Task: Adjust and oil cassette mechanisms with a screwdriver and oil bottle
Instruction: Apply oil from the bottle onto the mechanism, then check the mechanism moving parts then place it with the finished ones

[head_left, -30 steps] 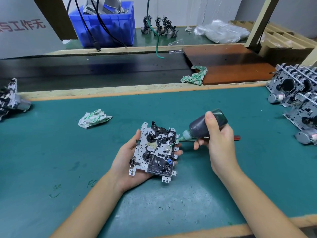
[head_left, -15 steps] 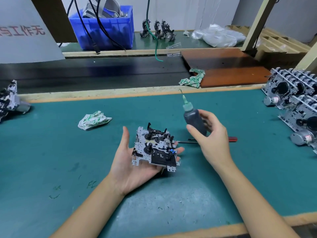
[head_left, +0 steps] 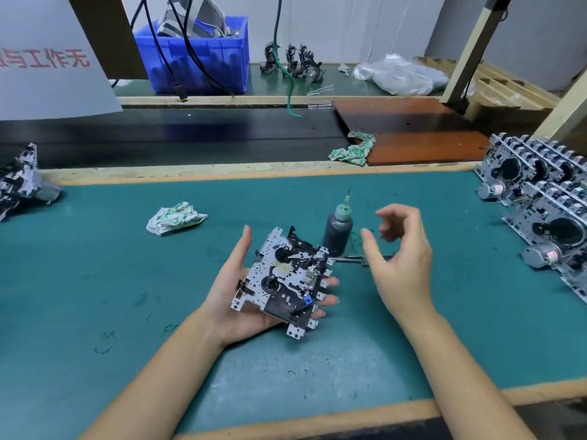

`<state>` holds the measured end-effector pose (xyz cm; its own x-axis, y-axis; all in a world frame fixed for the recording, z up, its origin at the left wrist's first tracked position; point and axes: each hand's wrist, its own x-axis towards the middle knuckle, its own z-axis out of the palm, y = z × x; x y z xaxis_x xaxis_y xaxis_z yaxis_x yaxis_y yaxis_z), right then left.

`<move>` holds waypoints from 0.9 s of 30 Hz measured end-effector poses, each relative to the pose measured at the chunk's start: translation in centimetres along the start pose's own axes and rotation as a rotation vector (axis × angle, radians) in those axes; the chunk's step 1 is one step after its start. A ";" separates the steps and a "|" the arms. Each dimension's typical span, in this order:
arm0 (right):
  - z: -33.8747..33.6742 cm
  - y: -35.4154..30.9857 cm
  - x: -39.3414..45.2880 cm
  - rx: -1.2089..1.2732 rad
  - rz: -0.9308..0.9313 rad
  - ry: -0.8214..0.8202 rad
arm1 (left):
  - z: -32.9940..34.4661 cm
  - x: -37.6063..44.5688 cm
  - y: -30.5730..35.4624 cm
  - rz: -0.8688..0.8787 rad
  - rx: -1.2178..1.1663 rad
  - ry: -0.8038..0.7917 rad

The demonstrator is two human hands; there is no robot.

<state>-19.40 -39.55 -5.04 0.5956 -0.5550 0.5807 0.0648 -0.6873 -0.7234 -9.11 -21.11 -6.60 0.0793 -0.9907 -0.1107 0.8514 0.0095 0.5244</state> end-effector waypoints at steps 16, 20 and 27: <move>-2.9 0.1 -4.0 -0.540 -0.408 -0.567 | 0.9 -0.8 4.1 -0.246 0.776 0.522; -2.6 -0.1 -4.8 -0.516 -0.374 -0.500 | 1.5 -3.2 2.2 0.025 1.405 1.059; -1.9 -0.7 -4.7 -0.589 -0.453 -0.442 | 2.5 -4.7 -3.8 0.109 2.192 1.093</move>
<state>-23.79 -37.33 -6.53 0.8774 -0.0202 0.4794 0.0180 -0.9970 -0.0748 -13.98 -16.80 -5.92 0.7869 -0.6026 0.1332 -0.6165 -0.7574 0.2152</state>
